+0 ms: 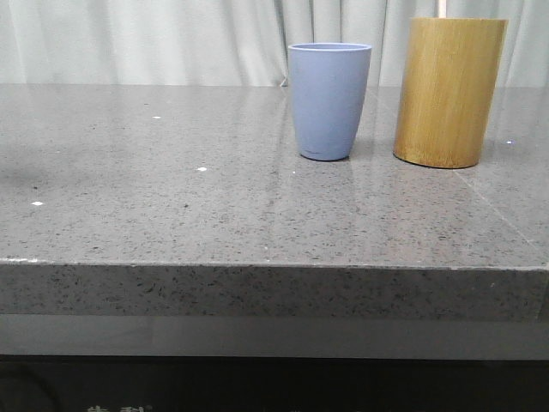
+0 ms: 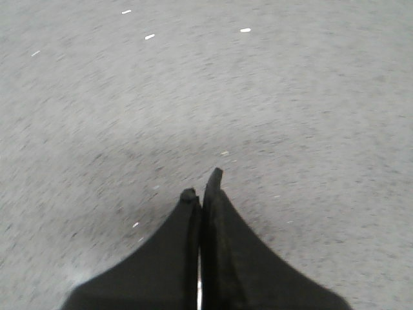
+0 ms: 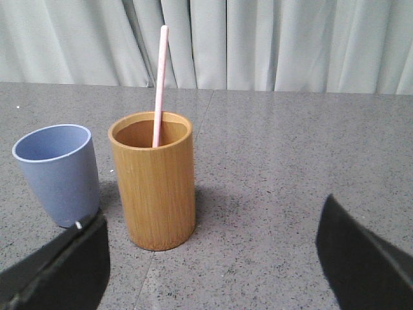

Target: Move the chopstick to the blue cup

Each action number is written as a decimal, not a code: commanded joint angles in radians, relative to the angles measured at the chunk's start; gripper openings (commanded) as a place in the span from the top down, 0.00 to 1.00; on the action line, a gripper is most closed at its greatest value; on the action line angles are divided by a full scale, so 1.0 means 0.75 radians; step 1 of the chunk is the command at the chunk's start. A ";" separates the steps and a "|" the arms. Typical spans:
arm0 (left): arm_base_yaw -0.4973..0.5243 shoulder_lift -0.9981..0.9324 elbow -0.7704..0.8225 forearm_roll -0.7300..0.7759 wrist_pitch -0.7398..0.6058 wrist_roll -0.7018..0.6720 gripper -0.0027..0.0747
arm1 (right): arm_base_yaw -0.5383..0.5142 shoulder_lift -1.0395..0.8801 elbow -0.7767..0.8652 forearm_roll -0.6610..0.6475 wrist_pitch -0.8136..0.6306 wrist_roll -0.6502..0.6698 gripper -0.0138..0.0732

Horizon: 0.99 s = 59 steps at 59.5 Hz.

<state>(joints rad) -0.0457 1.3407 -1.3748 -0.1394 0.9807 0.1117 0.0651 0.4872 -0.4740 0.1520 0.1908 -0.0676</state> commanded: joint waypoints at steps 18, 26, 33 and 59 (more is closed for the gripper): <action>0.011 -0.617 0.711 -0.055 -0.710 0.011 0.99 | -0.005 0.062 -0.041 0.007 -0.116 -0.007 0.09; -0.056 -0.831 0.916 -0.055 -0.797 0.100 0.99 | -0.005 0.165 -0.045 0.008 -0.184 -0.007 0.09; -0.121 -1.018 1.038 -0.055 -0.798 0.109 0.99 | -0.003 0.298 -0.096 0.014 -0.237 -0.007 0.09; -0.209 -1.336 1.172 -0.058 -0.785 0.109 0.99 | 0.081 0.954 -0.693 0.019 -0.254 -0.007 0.09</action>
<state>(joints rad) -0.1950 0.3359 -0.4713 -0.1665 0.4708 0.1916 0.1024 1.1455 -0.8815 0.1602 0.0856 -0.0676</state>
